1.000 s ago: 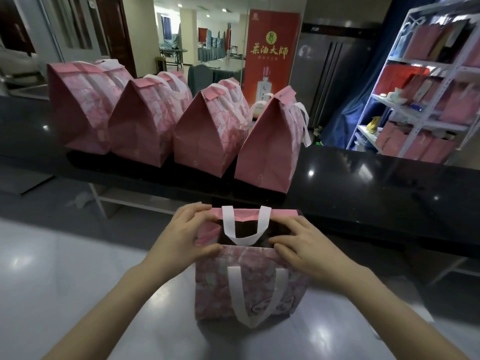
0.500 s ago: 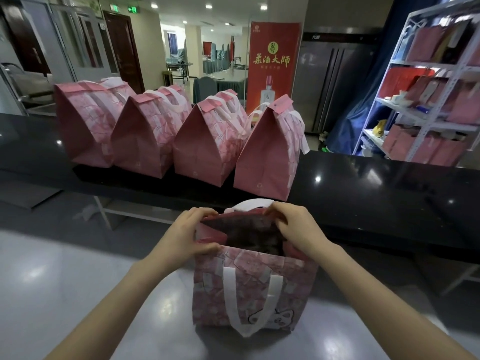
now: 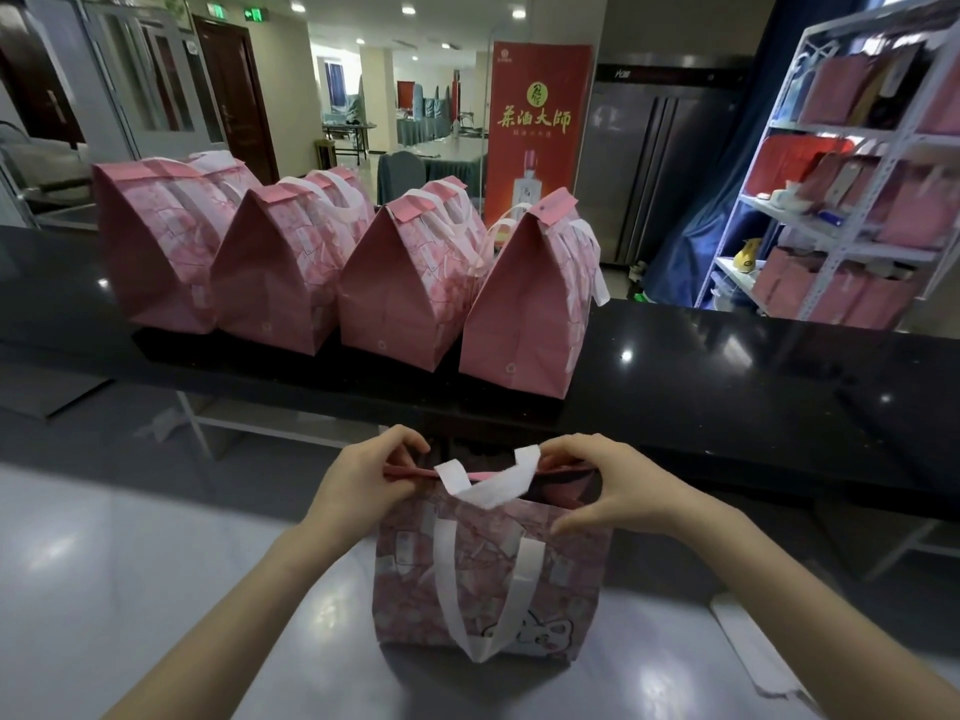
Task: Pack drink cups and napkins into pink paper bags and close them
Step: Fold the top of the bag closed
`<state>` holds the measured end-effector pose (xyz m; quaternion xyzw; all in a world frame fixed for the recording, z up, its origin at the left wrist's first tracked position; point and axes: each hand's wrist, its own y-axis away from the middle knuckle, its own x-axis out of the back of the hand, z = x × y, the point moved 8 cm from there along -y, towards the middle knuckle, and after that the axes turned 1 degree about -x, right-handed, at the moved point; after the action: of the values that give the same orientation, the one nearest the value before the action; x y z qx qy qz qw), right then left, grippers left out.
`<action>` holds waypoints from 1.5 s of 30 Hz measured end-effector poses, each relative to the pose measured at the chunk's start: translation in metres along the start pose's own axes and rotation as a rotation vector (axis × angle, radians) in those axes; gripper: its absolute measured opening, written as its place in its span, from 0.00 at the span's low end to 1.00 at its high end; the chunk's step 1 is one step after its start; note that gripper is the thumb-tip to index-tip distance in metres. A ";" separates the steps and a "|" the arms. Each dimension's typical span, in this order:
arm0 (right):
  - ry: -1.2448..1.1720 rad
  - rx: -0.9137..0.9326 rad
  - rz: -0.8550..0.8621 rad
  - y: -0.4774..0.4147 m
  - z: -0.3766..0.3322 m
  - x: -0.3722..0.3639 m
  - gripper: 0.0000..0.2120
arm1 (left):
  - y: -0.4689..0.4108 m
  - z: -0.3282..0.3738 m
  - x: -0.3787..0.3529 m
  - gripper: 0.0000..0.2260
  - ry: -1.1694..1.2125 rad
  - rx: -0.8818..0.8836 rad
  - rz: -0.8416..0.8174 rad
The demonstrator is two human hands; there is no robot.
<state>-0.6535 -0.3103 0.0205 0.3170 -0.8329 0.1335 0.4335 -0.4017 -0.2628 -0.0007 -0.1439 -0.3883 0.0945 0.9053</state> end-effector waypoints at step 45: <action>0.217 -0.086 0.136 -0.012 -0.018 -0.038 0.10 | 0.011 0.042 -0.046 0.08 -0.343 -0.231 -0.140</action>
<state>-0.6181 -0.2949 -0.0006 0.2249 -0.8055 0.1603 0.5243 -0.4643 -0.2574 -0.0076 -0.2010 -0.5541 0.0095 0.8078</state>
